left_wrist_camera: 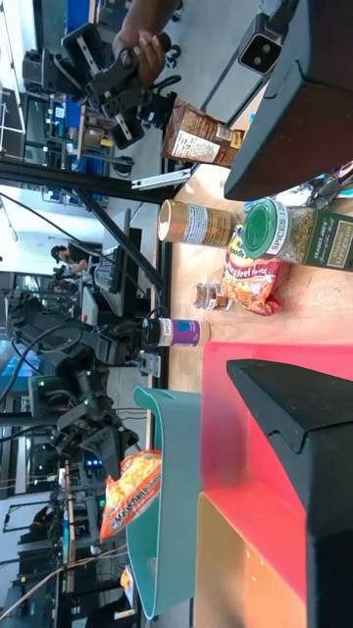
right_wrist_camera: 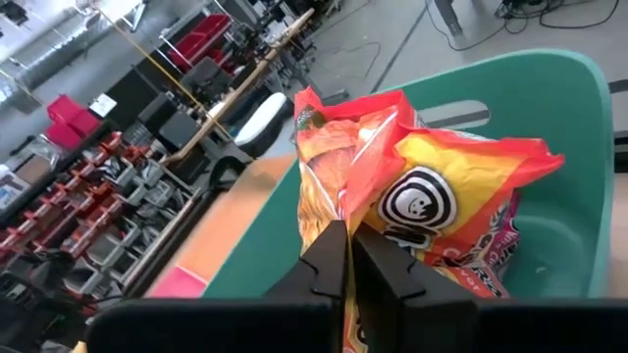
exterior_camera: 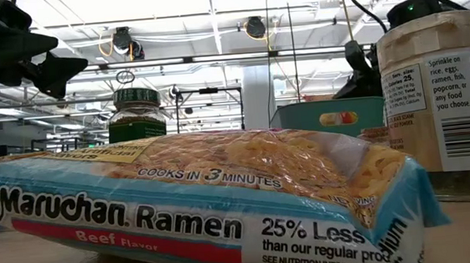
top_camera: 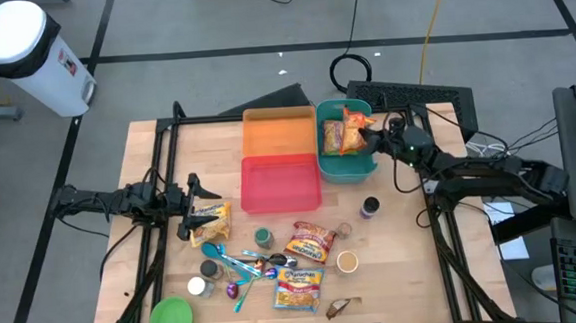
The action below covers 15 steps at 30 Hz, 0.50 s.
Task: Pick & Place Food Item
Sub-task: Put the orange noodle pack into the blue bin
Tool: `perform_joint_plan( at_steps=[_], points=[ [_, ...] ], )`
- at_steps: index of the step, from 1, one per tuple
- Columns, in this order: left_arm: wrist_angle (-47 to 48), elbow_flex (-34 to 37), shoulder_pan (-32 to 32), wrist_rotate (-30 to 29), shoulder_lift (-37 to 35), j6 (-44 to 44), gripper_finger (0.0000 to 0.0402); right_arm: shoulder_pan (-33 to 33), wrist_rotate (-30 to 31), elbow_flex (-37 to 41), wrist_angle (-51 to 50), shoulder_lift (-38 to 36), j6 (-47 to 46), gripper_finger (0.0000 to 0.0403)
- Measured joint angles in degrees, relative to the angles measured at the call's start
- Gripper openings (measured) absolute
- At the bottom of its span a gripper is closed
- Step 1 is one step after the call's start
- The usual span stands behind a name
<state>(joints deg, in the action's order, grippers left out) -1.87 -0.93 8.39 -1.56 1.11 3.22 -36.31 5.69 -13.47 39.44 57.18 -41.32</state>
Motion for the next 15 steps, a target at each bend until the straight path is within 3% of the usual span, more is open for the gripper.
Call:
perform_joint_plan(
  at_steps=[15],
  points=[
    [0.0, 0.0, 0.0, 0.0, 0.0, 0.0, 0.0283, 0.0, 1.9, 0.0, 8.4, 10.7, 6.3, 0.0004]
  ],
)
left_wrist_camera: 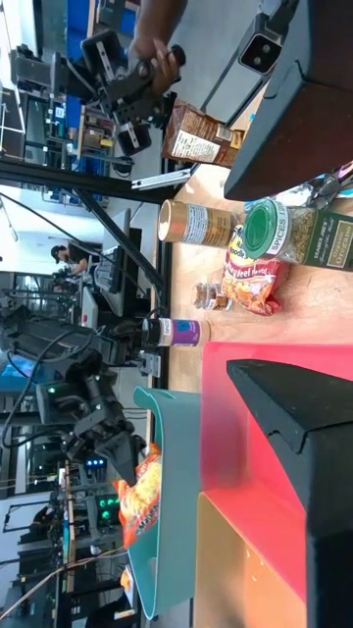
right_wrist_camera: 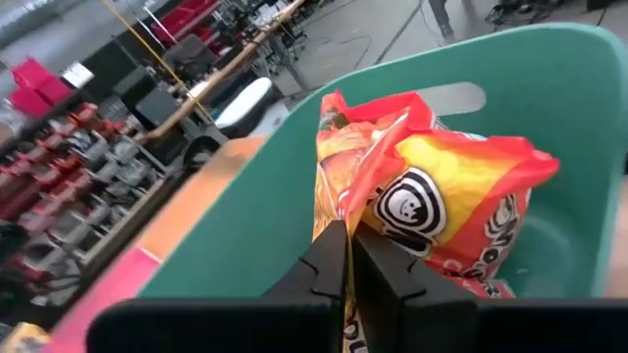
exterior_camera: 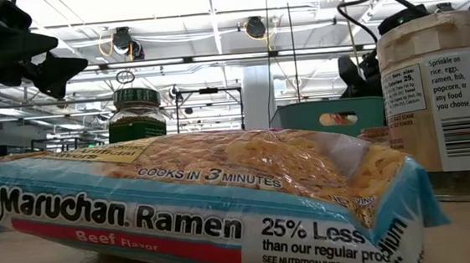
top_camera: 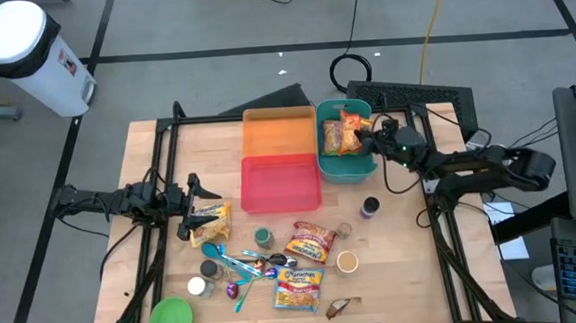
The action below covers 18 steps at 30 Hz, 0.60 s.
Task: Pick & Place Food Item
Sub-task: Put the orange noodle pack into the blue bin
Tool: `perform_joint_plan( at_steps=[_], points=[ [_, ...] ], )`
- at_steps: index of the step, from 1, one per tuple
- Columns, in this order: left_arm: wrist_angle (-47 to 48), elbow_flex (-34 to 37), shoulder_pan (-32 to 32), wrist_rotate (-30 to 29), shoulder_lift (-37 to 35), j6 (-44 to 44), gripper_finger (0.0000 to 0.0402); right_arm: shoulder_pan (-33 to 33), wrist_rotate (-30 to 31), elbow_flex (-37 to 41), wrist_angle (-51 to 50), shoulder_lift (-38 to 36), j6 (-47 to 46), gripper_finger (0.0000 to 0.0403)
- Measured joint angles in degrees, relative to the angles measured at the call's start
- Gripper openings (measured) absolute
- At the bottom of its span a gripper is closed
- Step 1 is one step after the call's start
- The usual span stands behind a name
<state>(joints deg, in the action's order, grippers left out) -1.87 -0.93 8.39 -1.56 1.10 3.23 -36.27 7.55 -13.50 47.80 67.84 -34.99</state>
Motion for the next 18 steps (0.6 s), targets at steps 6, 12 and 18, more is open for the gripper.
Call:
perform_joint_plan(
  at_steps=[6, 12, 18],
  points=[
    [0.0, 0.0, 0.0, 0.0, 0.0, 0.0, 0.0283, 0.0, 4.5, 0.0, -0.8, 1.8, 1.8, 0.0022],
    [0.0, 0.0, 0.0, 0.0, 0.0, 0.0, 0.0283, 0.0, 2.7, -0.1, -0.8, 2.1, 4.6, 0.0096],
    [0.0, 0.0, 0.0, 0.0, 0.0, 0.0, 0.0283, 0.0, 0.7, -3.7, -1.1, 2.1, 6.3, 0.0190]
  ],
)
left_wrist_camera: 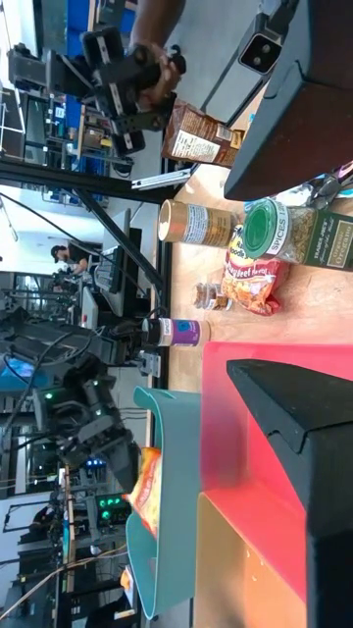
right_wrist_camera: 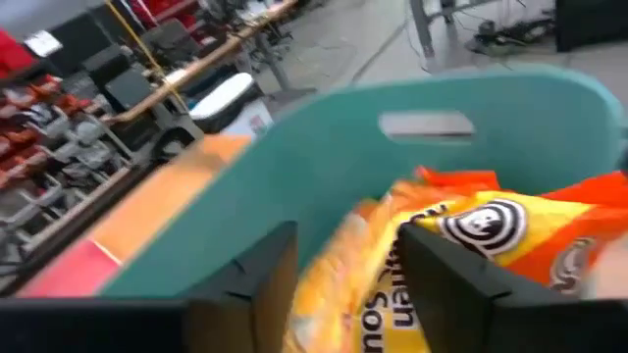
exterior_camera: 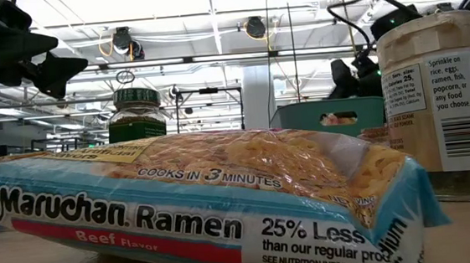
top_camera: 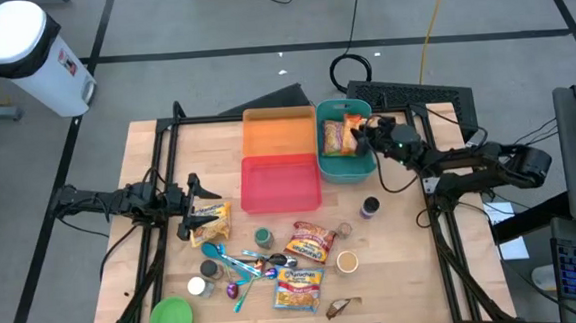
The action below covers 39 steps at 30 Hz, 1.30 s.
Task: Pick & Place Food Item
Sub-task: Put the orange noodle pack into the blue bin
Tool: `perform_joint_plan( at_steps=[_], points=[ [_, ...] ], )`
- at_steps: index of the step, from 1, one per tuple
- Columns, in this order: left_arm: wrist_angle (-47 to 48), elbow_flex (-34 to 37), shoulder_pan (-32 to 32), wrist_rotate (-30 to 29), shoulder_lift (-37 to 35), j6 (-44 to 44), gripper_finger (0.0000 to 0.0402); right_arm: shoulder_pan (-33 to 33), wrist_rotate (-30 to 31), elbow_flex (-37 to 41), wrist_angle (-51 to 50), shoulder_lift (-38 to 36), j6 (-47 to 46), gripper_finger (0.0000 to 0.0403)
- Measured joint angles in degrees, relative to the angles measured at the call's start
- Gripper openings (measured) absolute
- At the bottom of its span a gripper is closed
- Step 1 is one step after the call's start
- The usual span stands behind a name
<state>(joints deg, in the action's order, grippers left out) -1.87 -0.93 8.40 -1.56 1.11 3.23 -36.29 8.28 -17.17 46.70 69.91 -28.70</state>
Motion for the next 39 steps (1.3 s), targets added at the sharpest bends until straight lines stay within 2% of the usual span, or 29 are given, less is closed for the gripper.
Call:
perform_joint_plan(
  at_steps=[4, 8, 11, 16, 23, 27, 31, 35, 39],
  points=[
    [0.0, 0.0, 0.0, 0.0, 0.0, 0.0, 0.0283, 0.0, -4.1, -5.4, -5.0, 0.0, 2.8, 0.0232],
    [0.0, 0.0, 0.0, 0.0, 0.0, 0.0, 0.0283, 0.0, -7.0, -13.6, -22.6, 0.0, 3.8, 0.0243],
    [0.0, 0.0, 0.0, 0.0, 0.0, 0.0, 0.0283, 0.3, -6.8, -19.1, -36.1, 0.0, 6.8, 0.0239],
    [0.0, 0.0, 0.0, 0.0, 0.0, 0.0, 0.0283, 0.6, -3.2, -22.4, -47.2, -0.2, 11.1, 0.0221],
    [0.0, 0.0, 0.0, 0.0, 0.0, 0.0, 0.0283, 0.5, 8.6, -22.7, -59.3, -0.2, 14.0, 0.0194],
    [0.0, 0.0, 0.0, 0.0, 0.0, 0.0, 0.0283, 0.7, 9.3, -22.7, -61.8, -0.2, 13.7, 0.0183],
    [0.0, 0.0, 0.0, 0.0, 0.0, 0.0, 0.0283, 0.8, 4.8, -22.7, -61.1, -0.5, 14.8, 0.0177],
    [0.0, 0.0, 0.0, 0.0, 0.0, 0.0, 0.0283, 0.8, 2.2, -22.7, -58.4, -1.5, 15.4, 0.0176],
    [0.0, 0.0, 0.0, 0.0, 0.0, 0.0, 0.0283, 0.8, 3.7, -22.7, -52.0, -2.1, 18.1, 0.0175]
  ],
)
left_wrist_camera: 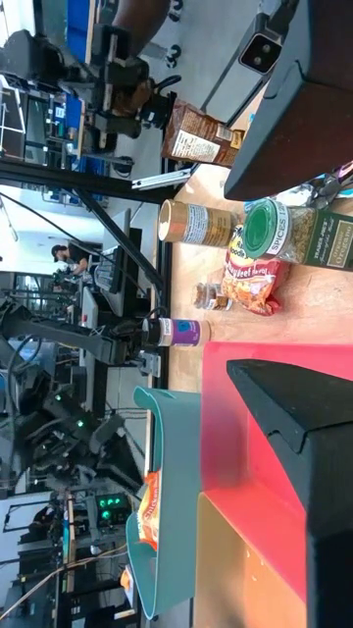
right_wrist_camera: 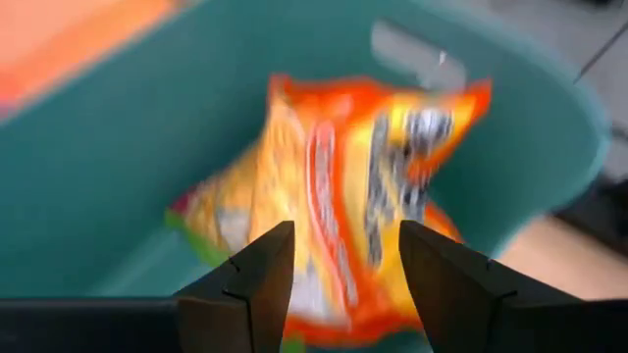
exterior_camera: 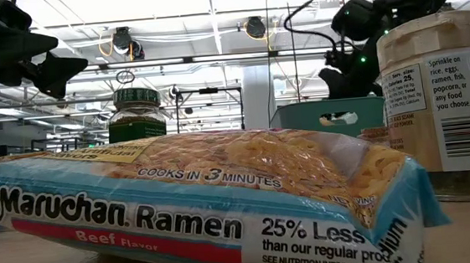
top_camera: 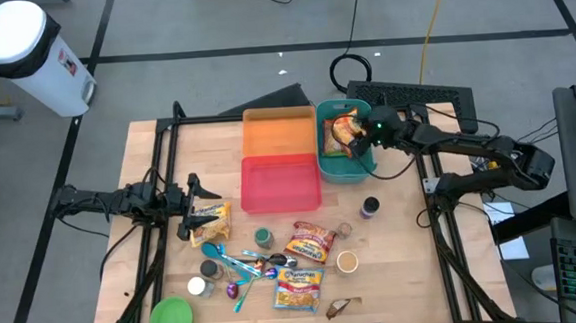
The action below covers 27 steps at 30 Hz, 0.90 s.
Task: Pick & Place Food Item
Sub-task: Put the orange noodle pack into the blue bin
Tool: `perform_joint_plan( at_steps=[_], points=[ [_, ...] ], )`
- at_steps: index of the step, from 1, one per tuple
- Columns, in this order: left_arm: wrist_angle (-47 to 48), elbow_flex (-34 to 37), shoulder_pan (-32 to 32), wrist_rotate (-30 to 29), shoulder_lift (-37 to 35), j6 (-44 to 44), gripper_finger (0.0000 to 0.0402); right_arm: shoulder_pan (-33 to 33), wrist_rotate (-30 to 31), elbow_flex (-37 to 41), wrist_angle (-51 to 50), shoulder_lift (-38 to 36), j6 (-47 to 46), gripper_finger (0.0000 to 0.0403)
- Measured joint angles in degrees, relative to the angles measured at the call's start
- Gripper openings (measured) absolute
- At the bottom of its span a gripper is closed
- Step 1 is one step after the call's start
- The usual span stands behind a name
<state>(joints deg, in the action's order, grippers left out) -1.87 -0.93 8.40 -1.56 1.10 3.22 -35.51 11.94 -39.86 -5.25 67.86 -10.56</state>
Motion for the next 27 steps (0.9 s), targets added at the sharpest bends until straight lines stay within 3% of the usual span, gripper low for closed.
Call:
perform_joint_plan(
  at_steps=[6, 13, 17, 24, 27],
  points=[
    [0.0, 0.0, 0.0, 0.0, 0.0, 0.0, 0.0283, -0.2, -0.1, 0.0, 4.6, 3.4, 5.2, 0.0175],
    [0.0, 0.0, 0.0, 0.0, 0.0, 0.0, 0.0283, -2.0, 0.0, 0.0, 5.4, 7.3, 4.3, 0.0165],
    [0.0, 0.0, 0.0, 0.0, 0.0, 0.0, 0.0283, -2.4, 0.0, 0.0, 6.1, 7.3, 0.8, 0.0125],
    [0.0, 0.0, 0.0, 0.0, 0.0, 0.0, 0.0283, -2.3, -0.2, 0.0, 6.3, 7.3, 1.0, 0.0013],
    [0.0, 0.0, 0.0, 0.0, 0.0, 0.0, 0.0283, -2.3, -0.2, 0.0, 6.3, 7.3, 0.2, 0.0007]
  ],
)
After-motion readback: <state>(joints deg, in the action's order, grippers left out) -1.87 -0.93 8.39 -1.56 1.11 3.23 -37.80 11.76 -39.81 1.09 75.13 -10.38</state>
